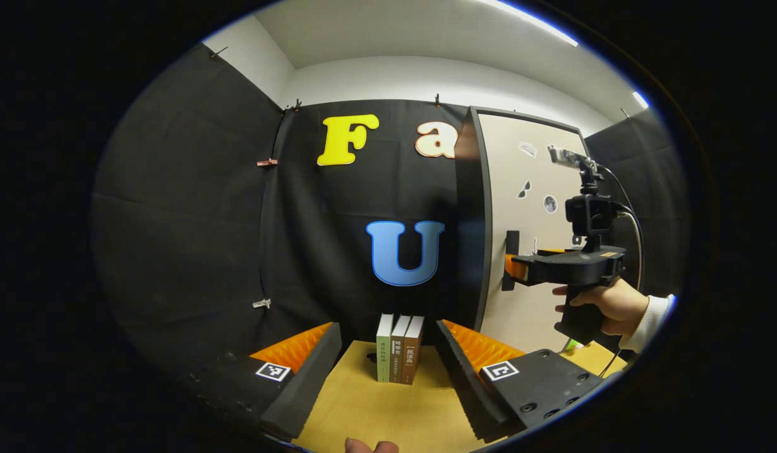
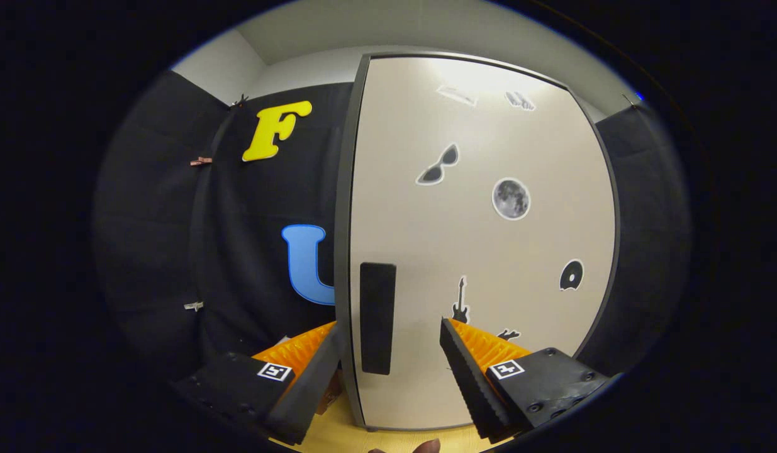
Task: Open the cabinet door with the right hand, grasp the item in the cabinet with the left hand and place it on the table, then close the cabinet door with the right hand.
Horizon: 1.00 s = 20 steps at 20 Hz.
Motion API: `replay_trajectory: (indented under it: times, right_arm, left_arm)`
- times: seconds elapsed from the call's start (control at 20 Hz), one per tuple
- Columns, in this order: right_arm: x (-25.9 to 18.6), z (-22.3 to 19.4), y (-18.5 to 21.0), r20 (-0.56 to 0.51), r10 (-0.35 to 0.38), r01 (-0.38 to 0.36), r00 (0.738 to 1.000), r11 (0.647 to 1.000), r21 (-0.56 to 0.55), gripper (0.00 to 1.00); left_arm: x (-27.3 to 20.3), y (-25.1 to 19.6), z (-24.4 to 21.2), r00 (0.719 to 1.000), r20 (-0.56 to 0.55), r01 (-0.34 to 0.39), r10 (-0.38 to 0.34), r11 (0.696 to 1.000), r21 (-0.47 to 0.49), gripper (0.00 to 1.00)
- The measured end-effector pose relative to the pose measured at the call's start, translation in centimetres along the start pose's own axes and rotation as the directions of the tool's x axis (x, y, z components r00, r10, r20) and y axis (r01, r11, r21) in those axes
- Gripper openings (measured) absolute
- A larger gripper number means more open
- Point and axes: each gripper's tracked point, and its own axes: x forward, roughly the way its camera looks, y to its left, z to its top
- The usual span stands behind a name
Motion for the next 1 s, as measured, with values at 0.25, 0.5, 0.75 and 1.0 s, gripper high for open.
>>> replay_trajectory:
  times: [0.25,0.5,0.75,1.0]
  right_arm:
    - [3.2,-1.3,-0.4,-0.016,-0.037,0.037,0.999,0.999,0.004,0.95]
    - [3.9,-1.0,1.3,0.012,0.01,-0.011,1.0,0.999,0.035,0.68]
    - [3.3,-1.6,1.0,-0.04,0.026,-0.024,0.999,0.998,0.066,0.23]
    - [2.2,-1.4,1.2,-0.054,0.086,-0.082,0.995,0.994,0.076,0.16]
  left_arm:
    - [0.4,0.9,-0.6,1.0,-0.012,-0.012,0.012,1.0,-0.007,0.95]
    - [0.3,0.9,-1.4,0.999,-0.031,-0.019,0.019,1.0,-0.008,0.95]
    - [-0.4,0.4,-0.9,1.0,-0.02,-0.018,0.018,1.0,-0.007,0.95]
    - [-0.8,0.1,-0.2,1.0,-0.005,-0.021,0.021,1.0,0.005,0.95]
